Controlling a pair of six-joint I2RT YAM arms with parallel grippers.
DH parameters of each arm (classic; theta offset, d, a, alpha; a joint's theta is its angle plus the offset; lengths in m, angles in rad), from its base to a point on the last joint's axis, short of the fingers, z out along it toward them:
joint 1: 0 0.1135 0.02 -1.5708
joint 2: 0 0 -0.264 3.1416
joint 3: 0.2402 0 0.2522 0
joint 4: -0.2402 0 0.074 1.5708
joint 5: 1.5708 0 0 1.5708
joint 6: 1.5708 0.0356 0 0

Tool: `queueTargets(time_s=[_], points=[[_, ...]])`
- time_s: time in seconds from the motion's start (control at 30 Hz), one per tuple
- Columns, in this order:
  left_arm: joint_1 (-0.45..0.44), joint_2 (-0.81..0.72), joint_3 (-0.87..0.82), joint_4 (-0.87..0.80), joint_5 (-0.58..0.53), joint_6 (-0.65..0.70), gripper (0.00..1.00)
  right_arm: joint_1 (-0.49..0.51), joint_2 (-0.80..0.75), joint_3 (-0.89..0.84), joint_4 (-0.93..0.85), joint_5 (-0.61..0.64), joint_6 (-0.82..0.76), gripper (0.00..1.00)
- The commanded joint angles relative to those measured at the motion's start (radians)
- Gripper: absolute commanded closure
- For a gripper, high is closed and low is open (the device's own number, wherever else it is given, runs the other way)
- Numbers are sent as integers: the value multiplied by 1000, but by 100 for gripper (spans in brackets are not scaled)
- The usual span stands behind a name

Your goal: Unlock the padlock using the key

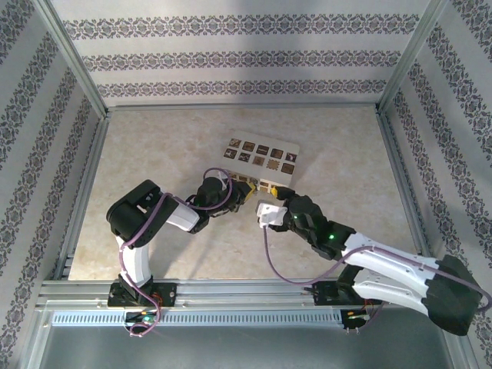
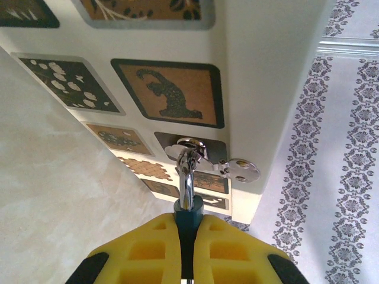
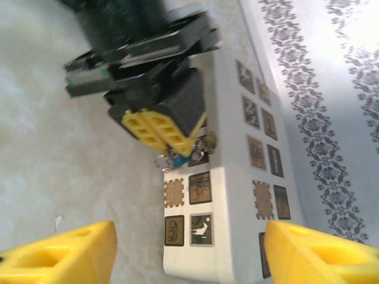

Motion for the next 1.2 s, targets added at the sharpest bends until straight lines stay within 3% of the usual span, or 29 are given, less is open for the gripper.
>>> queueTargets(time_s=[0.0, 0.37, 0.77, 1.17], points=[[-18, -65, -2, 28, -19, -13, 95, 10, 73, 43, 38, 2, -42, 38], [-25, -95, 2, -6, -26, -22, 96, -15, 324, 83, 208, -34, -31, 53], [-30, -88, 11, -3, -29, -28, 97, -83, 353, 88, 260, -124, 6, 67], [-30, -80, 5, 13, -30, -38, 98, -89, 394, 97, 286, -111, 9, 77]])
